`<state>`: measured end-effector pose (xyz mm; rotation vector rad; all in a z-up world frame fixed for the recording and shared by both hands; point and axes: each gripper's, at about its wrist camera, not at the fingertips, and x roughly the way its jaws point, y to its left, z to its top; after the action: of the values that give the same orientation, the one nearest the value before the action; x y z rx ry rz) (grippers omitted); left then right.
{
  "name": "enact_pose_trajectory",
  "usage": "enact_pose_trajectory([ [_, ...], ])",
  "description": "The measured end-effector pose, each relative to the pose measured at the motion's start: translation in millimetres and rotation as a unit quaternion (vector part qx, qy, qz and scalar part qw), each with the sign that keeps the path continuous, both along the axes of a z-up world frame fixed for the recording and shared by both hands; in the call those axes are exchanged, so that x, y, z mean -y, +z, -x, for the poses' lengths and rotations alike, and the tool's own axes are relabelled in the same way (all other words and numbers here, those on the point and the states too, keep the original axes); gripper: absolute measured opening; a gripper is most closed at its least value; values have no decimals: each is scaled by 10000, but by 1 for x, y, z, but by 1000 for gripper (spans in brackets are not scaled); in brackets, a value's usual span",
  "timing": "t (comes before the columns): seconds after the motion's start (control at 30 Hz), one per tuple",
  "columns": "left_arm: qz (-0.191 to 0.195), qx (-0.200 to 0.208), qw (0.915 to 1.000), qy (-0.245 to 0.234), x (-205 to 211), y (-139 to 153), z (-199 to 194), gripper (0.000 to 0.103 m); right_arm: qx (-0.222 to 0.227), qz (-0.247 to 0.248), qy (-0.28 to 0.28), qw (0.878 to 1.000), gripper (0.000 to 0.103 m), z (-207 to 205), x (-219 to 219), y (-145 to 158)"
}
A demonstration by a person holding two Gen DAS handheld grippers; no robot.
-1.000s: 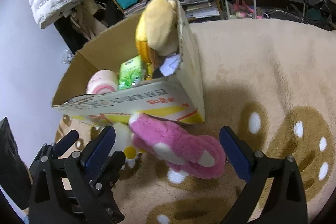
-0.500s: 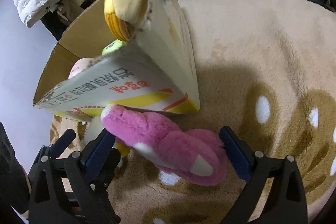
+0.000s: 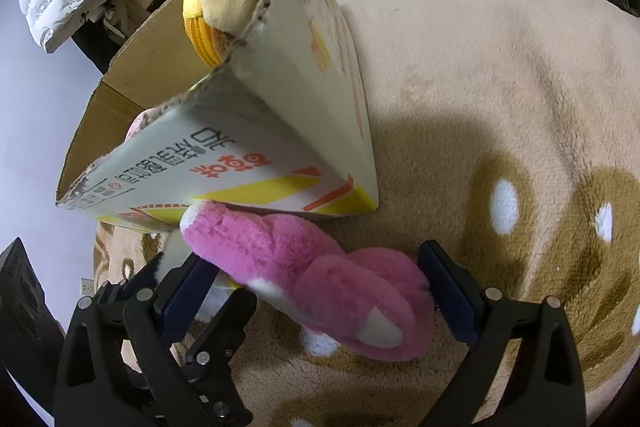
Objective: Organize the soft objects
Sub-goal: 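Lower the left tool onto the white fluffy toy while the right lowers onto the pink plush, then grasp the white fluffy toy with the left tool while the right grasps the pink plush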
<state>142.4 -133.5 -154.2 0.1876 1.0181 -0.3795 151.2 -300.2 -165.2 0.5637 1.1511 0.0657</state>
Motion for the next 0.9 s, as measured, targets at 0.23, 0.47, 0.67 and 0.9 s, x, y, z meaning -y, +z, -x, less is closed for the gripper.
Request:
enact_pose_trajectory([
  [0.23, 81, 67, 9998, -169, 5, -3, 2, 63, -11, 74, 26, 10000, 103, -1, -3, -4],
  [0.47, 645, -378, 9971, 154, -13, -7, -8, 49, -42, 132, 40, 9999, 98, -2, -5, -6],
  [0.67, 546, -295, 9980, 147, -15, -7, -4, 40, -77, 103, -7, 9999, 96, 3, -1, -7],
  [0.9, 387, -169, 9990, 109, -8, -6, 3, 40, -126, 218, 25, 9997, 93, 5, -3, -2],
])
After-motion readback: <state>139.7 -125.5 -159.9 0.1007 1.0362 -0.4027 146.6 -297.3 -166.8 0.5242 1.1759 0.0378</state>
